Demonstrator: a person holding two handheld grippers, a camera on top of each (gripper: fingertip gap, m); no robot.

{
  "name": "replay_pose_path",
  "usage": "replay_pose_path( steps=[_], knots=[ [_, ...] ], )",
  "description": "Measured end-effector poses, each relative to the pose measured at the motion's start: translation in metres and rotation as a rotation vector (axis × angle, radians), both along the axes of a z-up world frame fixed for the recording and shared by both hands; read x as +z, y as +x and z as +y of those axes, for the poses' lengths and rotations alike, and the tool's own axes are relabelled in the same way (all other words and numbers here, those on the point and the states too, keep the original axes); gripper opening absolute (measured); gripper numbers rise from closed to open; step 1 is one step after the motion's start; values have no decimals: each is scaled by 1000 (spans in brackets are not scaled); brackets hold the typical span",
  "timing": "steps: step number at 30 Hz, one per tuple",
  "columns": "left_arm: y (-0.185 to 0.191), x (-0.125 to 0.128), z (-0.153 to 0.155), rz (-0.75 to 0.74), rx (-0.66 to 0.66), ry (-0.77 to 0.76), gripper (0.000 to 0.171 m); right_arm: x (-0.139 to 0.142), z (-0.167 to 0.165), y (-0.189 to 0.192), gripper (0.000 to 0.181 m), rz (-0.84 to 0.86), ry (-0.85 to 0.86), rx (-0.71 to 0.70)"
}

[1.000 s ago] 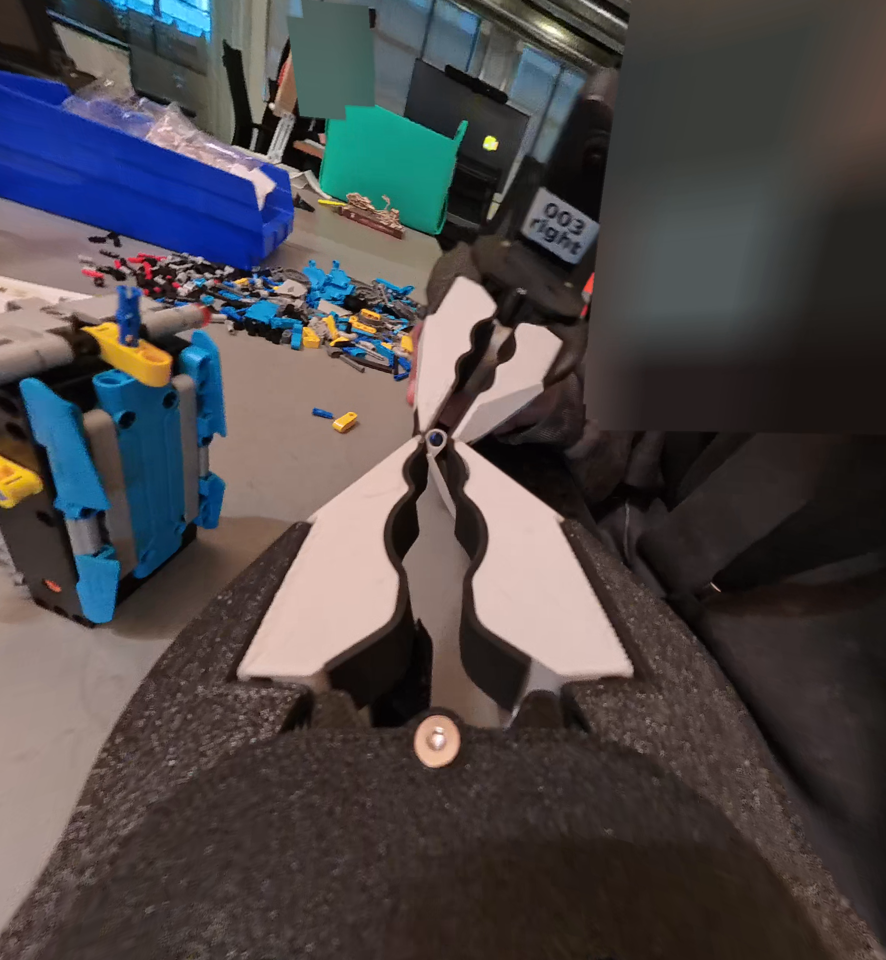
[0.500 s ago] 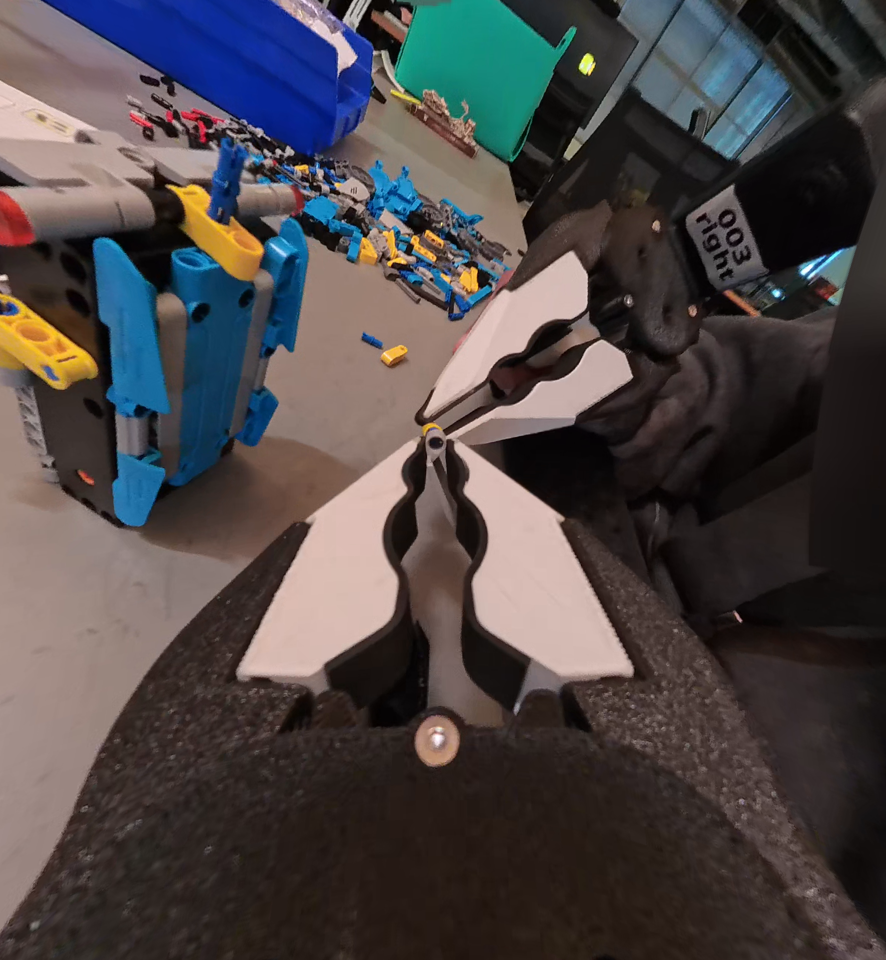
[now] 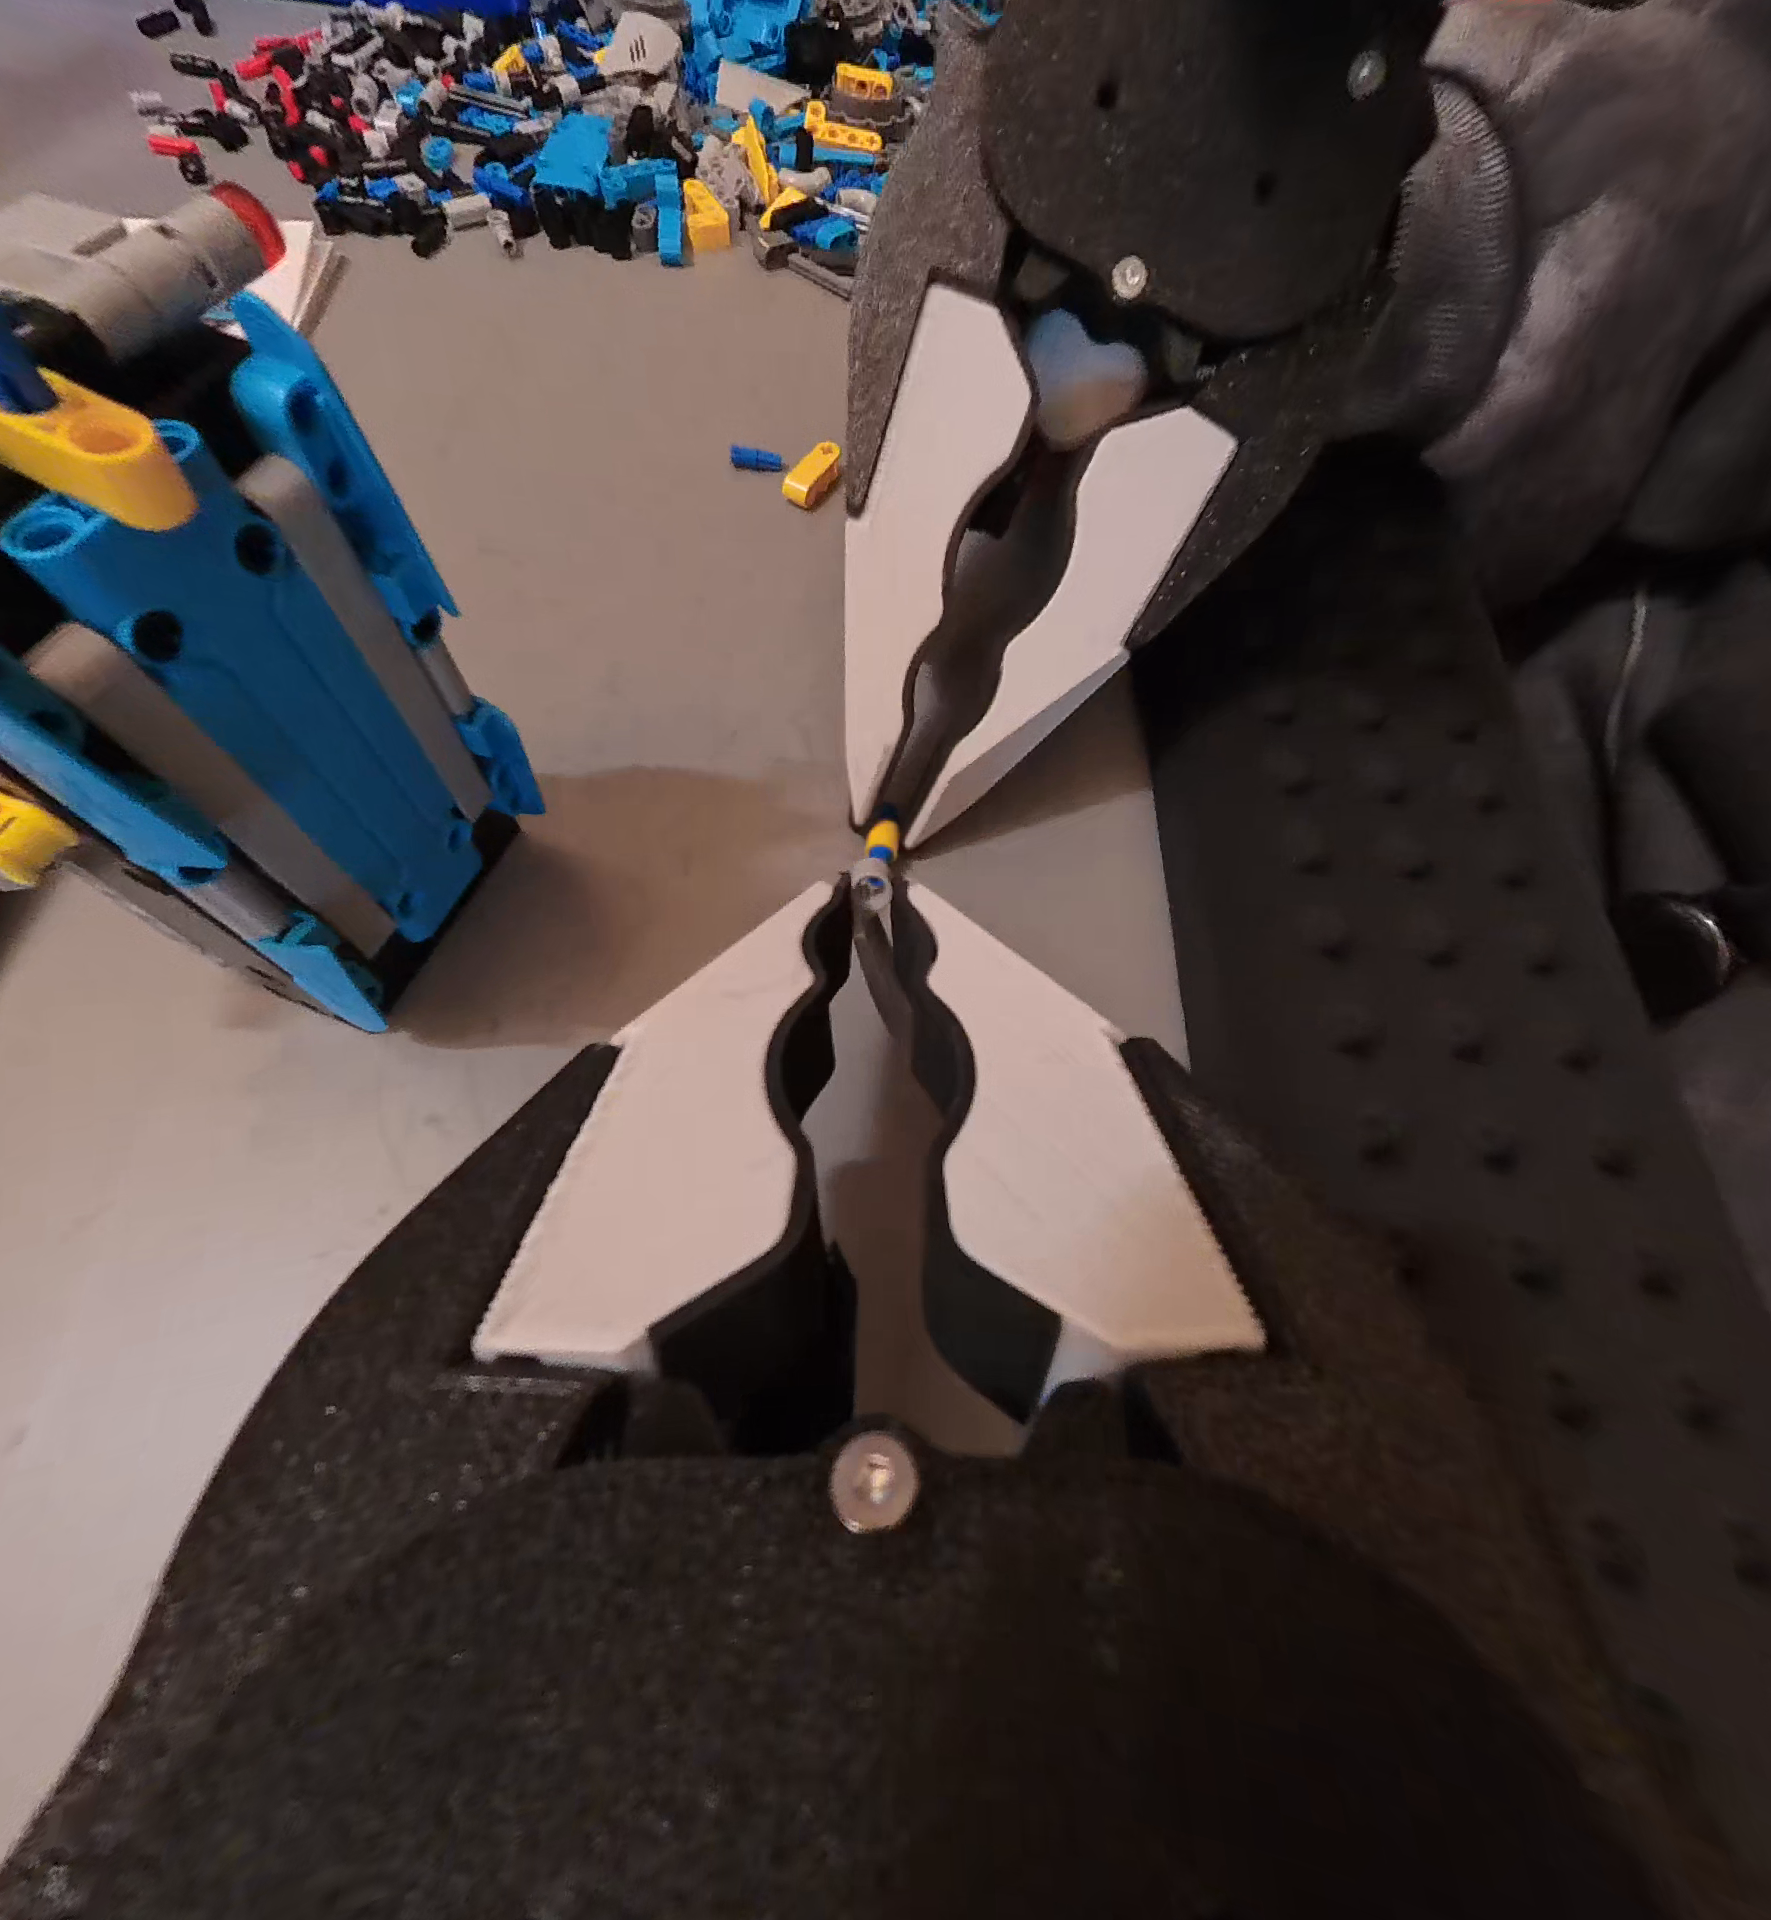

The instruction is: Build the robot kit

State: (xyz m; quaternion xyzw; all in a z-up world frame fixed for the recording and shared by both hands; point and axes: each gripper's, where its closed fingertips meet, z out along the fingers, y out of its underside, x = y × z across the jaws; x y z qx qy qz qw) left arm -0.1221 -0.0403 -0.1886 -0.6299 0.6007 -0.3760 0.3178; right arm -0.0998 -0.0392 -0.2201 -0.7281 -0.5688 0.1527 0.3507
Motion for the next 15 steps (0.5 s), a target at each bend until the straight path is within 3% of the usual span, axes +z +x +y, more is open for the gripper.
replay_pose_path(
  steps=[8, 13, 15],
  knots=[
    [2, 25, 5, -155, 9, 9, 6, 8, -5, -2, 15, 106, -90, 29],
    [4, 57, -10, -357, -49, 8, 6, 65, -15, -25, 29, 538, -303, 72],
    [6, 65, -17, -413, -72, -9, 6, 74, -18, -30, 28, 629, -403, 98]
  ],
)
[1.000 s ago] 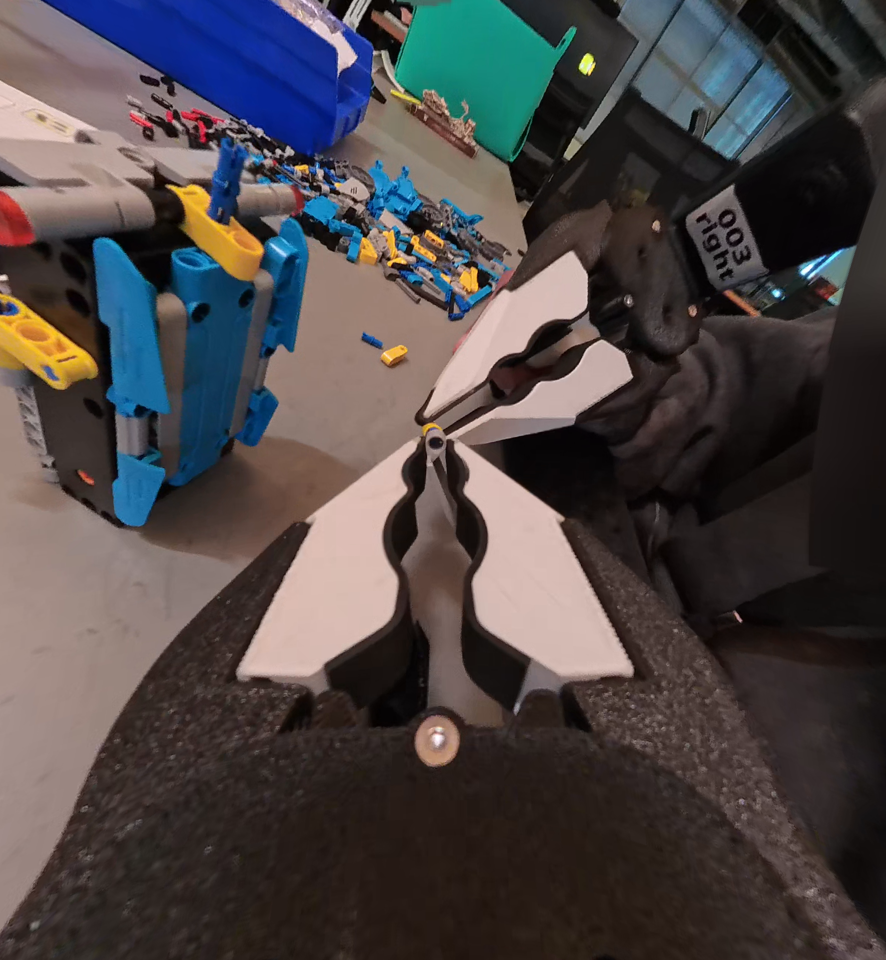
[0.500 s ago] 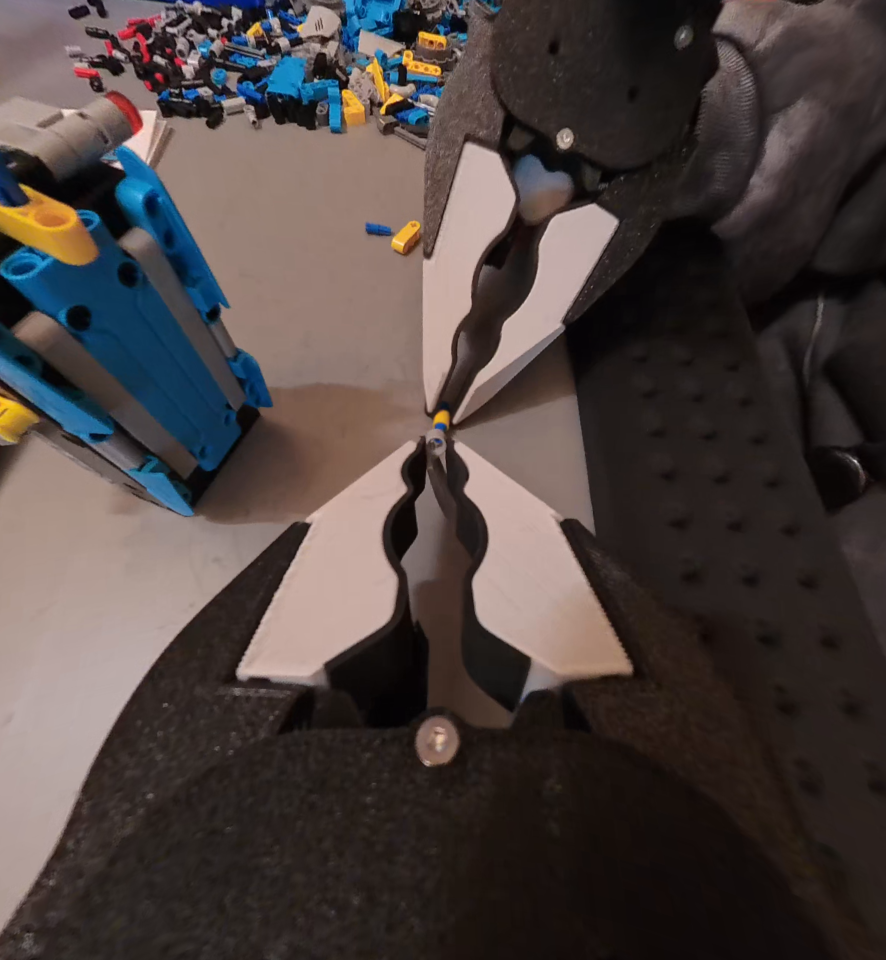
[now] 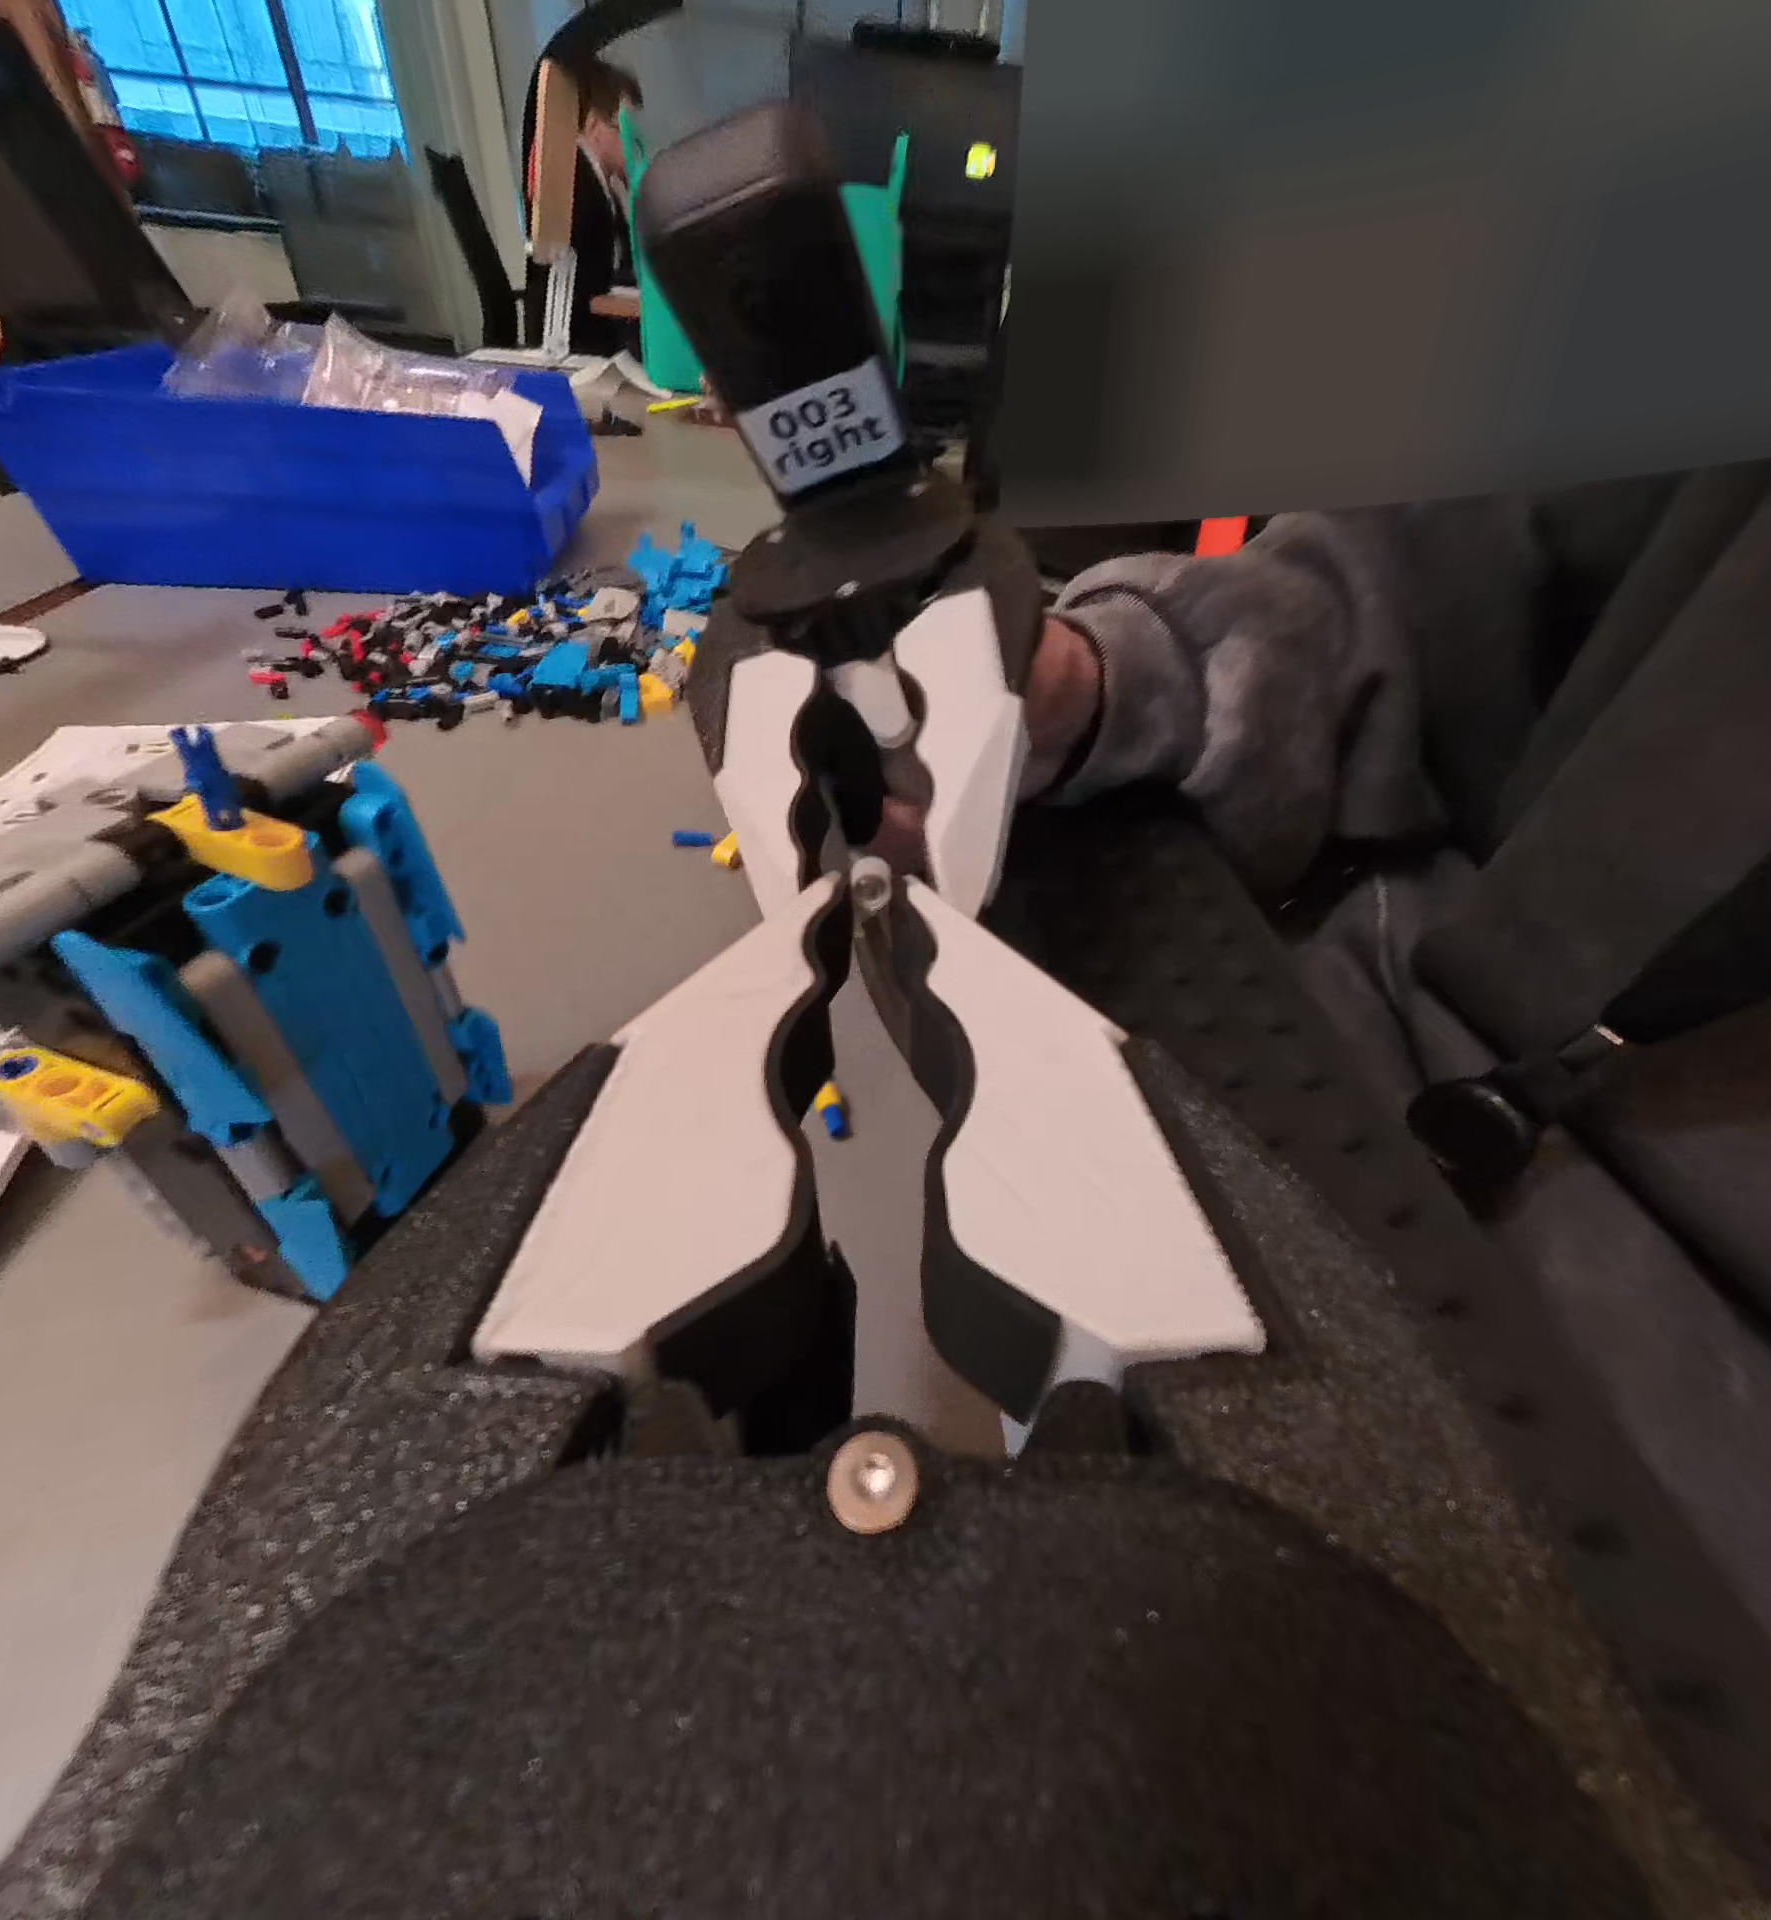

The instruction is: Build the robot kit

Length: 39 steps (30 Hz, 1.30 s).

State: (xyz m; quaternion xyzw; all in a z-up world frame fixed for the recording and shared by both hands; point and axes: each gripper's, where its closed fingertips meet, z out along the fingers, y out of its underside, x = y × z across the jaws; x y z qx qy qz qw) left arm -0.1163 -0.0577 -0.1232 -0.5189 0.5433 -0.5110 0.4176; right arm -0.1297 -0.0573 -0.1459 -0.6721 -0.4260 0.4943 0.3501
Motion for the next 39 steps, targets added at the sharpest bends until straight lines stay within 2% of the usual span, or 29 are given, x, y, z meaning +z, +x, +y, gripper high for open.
replay_pose_path(
  steps=[3, 4, 16, 28, 31, 33, 34, 36, 39],
  knots=[
    [2, 5, -3, -33, -4, -33, 6, 13, -3, -2, 3, 72, 5, 22],
    [2, 6, -6, -33, -24, -46, 6, 14, -4, -2, 2, 77, 1, 25],
    [-1, 8, -3, -48, -5, -2, 7, 19, -3, 3, 3, 149, -122, 47],
    [-2, 10, -5, -46, 12, 51, 6, 18, -7, 3, 3, 150, -122, 67],
    [-2, 6, -7, -27, -11, 42, 6, 13, -9, -1, 3, 111, -84, 69],
    [-4, 2, -1, 6, 7, 62, 6, 11, -3, 4, 4, 58, 20, 36],
    [-6, -1, 3, 36, 9, 78, 6, 7, 3, 11, 13, 4, 91, 9],
    [-11, -13, 5, 122, -20, 89, 6, -16, 9, 27, 18, -174, 206, 9],
    [-11, -31, 11, 210, -11, 86, 6, -50, 10, 35, 24, -360, 243, 54]
  ],
)
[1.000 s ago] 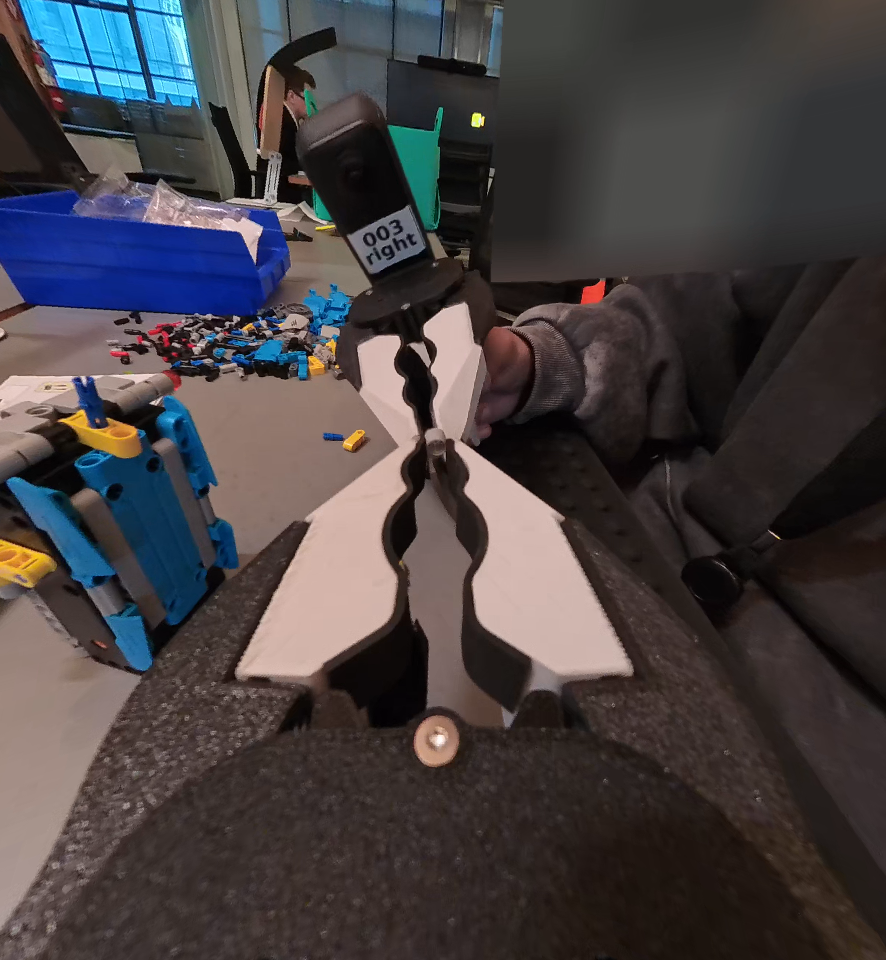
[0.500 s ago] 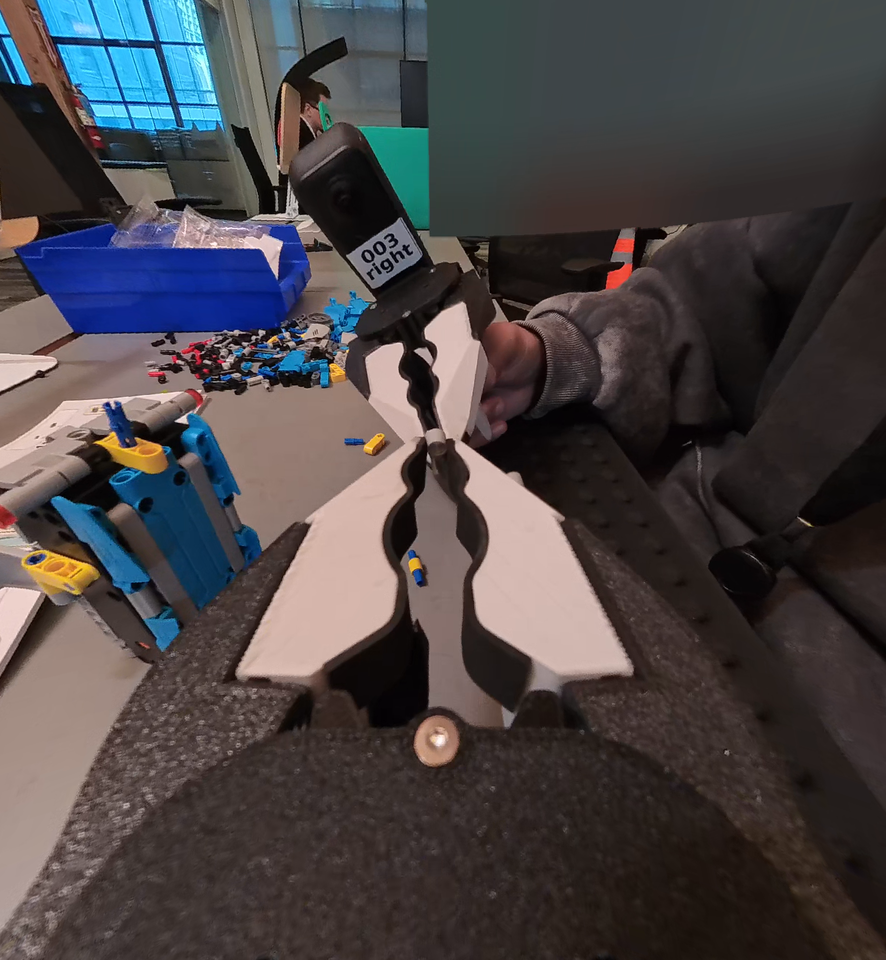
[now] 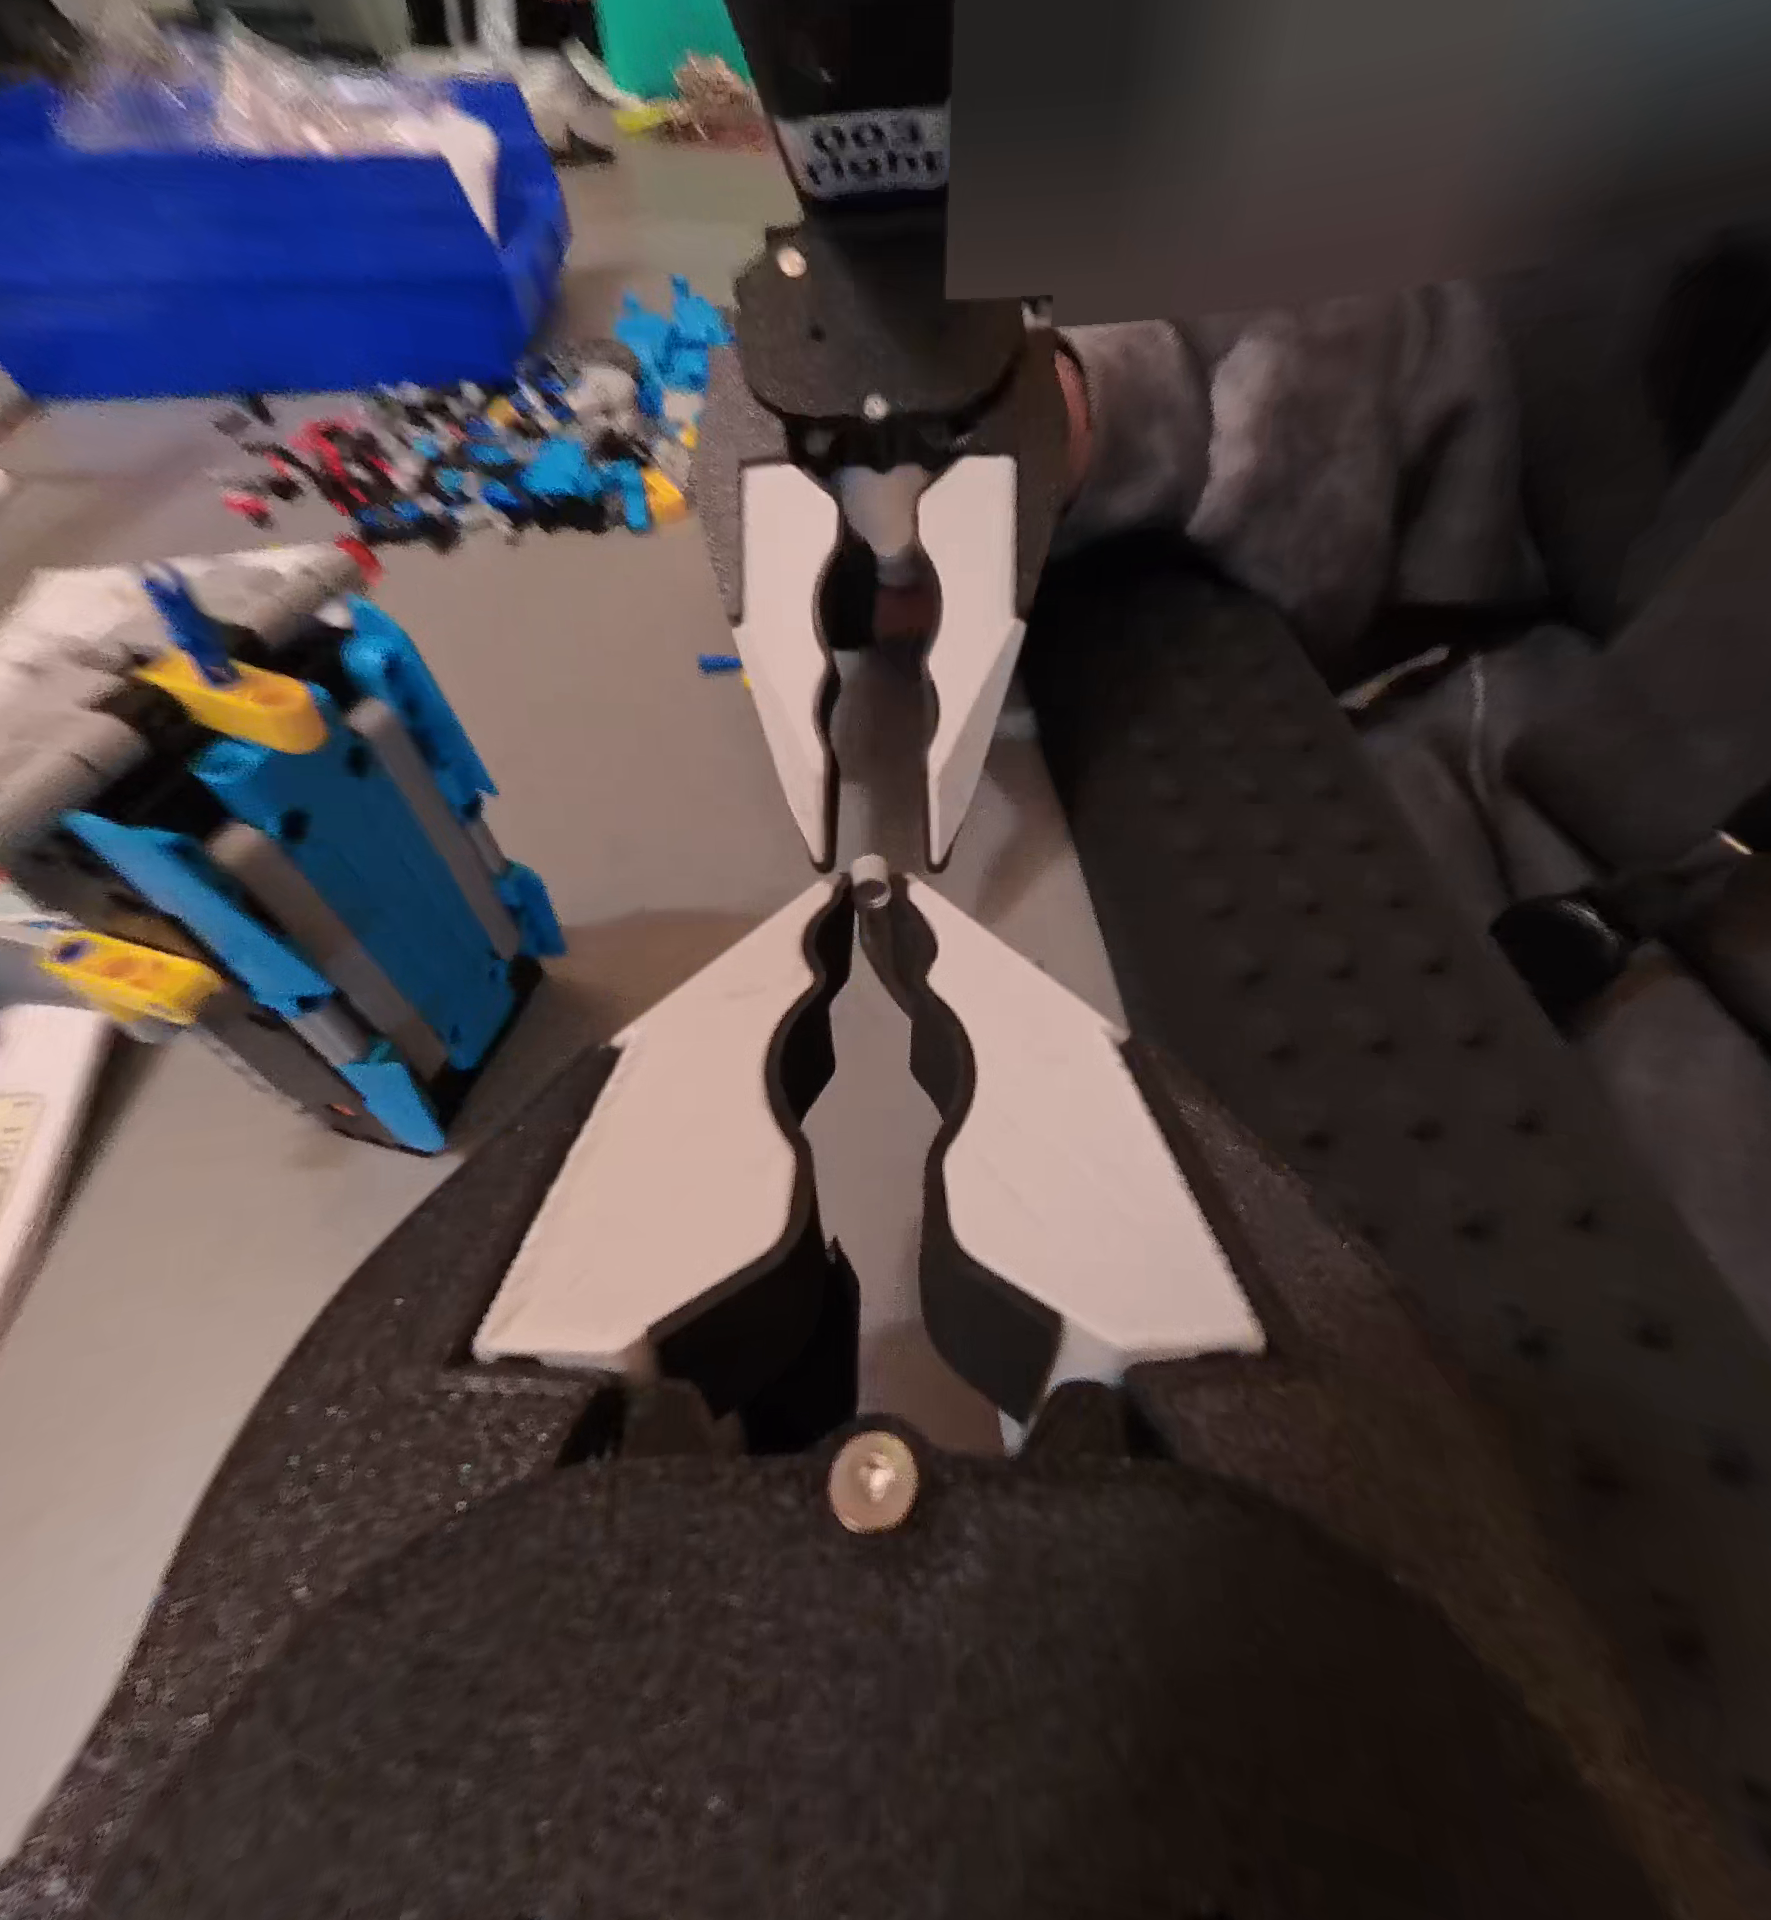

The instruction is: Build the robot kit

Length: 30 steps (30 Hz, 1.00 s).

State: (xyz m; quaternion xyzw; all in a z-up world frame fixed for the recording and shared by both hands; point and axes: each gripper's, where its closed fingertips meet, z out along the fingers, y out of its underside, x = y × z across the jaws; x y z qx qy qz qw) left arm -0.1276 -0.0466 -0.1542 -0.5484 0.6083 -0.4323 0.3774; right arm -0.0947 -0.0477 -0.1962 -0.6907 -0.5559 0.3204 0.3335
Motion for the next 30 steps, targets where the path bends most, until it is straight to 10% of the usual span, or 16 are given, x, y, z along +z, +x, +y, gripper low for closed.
replay_pose_path(
  steps=[10, 16, 30],
  knots=[
    [2, -23, -5, 129, -8, -3, 6, -26, -2, -10, 7, -158, 49, 61],
    [3, -21, -6, 116, -10, 14, 6, 28, -2, -29, 6, 83, 92, 9],
    [3, -21, -6, 108, -15, 15, 5, 24, -3, -31, 6, 69, 97, 4]
  ],
)
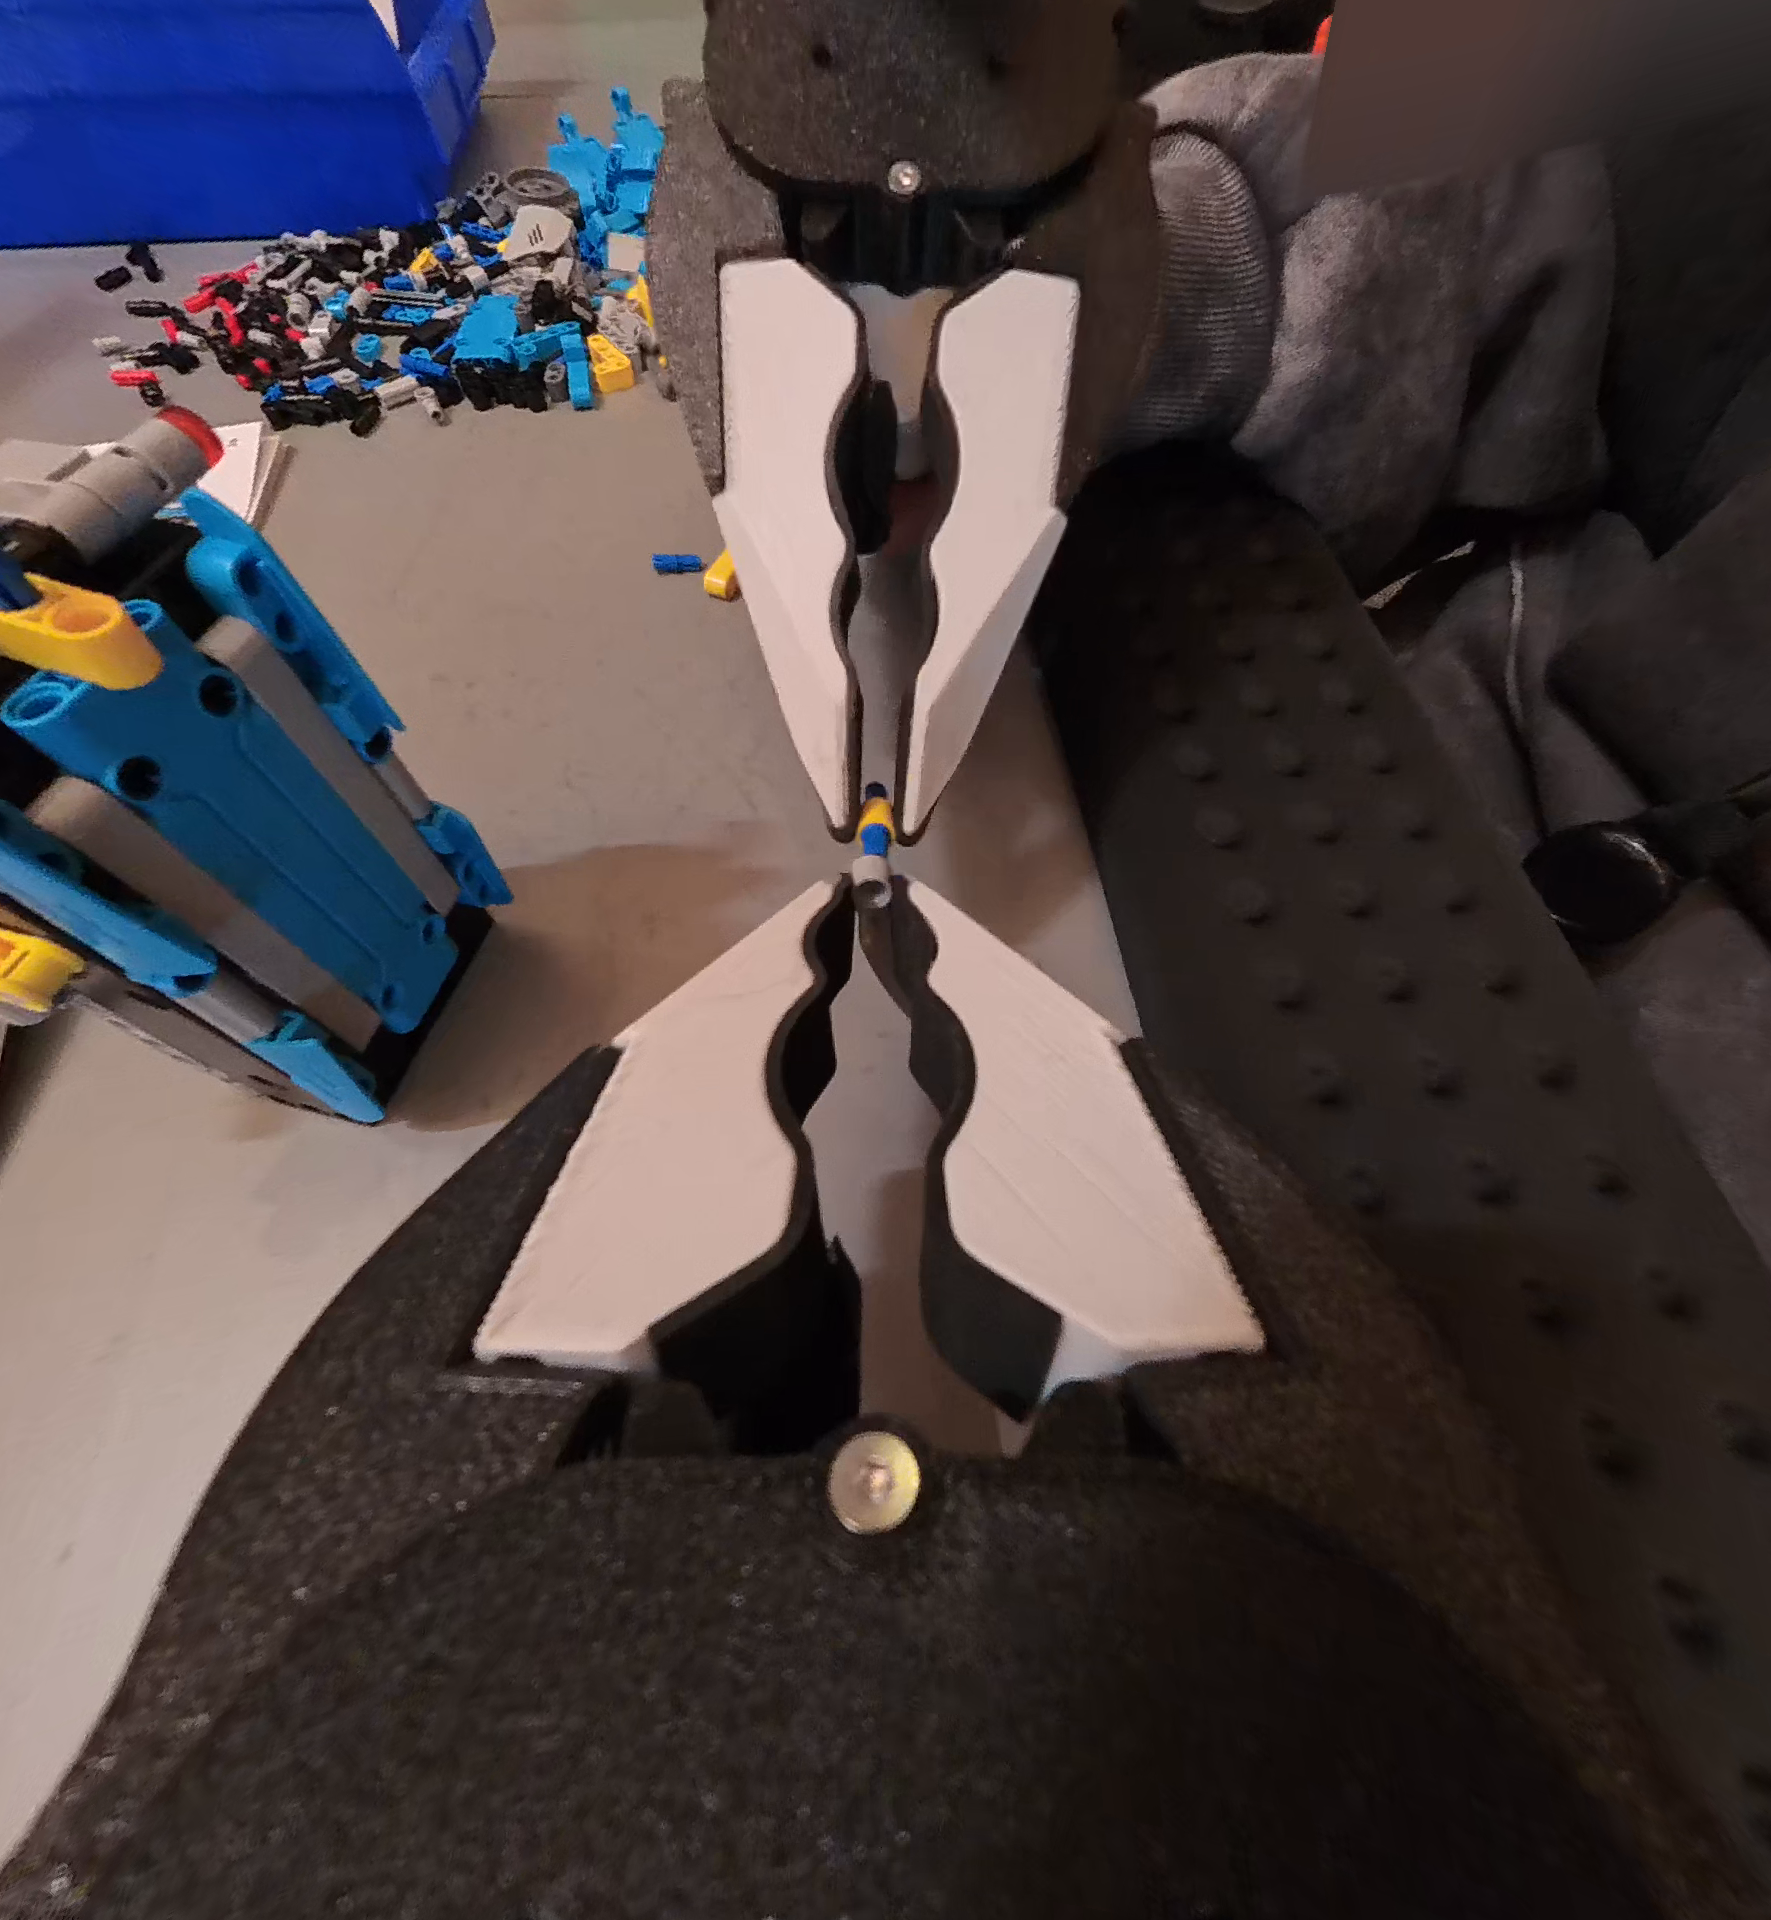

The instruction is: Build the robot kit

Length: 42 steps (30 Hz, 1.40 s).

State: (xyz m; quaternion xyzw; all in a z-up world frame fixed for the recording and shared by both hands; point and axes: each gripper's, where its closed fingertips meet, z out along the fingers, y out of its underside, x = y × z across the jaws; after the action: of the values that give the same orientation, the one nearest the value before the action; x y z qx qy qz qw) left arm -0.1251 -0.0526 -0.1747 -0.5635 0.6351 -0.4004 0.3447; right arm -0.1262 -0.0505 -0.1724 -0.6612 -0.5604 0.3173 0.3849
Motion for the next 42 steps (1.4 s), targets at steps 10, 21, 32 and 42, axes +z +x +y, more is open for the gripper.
replay_pose_path(
  steps=[10, 21, 32, 42],
  knots=[
    [2, -6, 3, 34, 36, 9, 5, -7, 5, 0, 6, -104, 147, -48],
    [3, 23, 7, -131, 65, -249, 5, 22, 9, 0, 6, 126, 11, -115],
    [5, 44, 4, -261, 42, -406, 5, 38, 7, -1, 6, 230, -10, -113],
    [5, 35, 4, -205, 62, -198, 6, 29, 8, -3, 6, 201, -53, -130]
  ],
)
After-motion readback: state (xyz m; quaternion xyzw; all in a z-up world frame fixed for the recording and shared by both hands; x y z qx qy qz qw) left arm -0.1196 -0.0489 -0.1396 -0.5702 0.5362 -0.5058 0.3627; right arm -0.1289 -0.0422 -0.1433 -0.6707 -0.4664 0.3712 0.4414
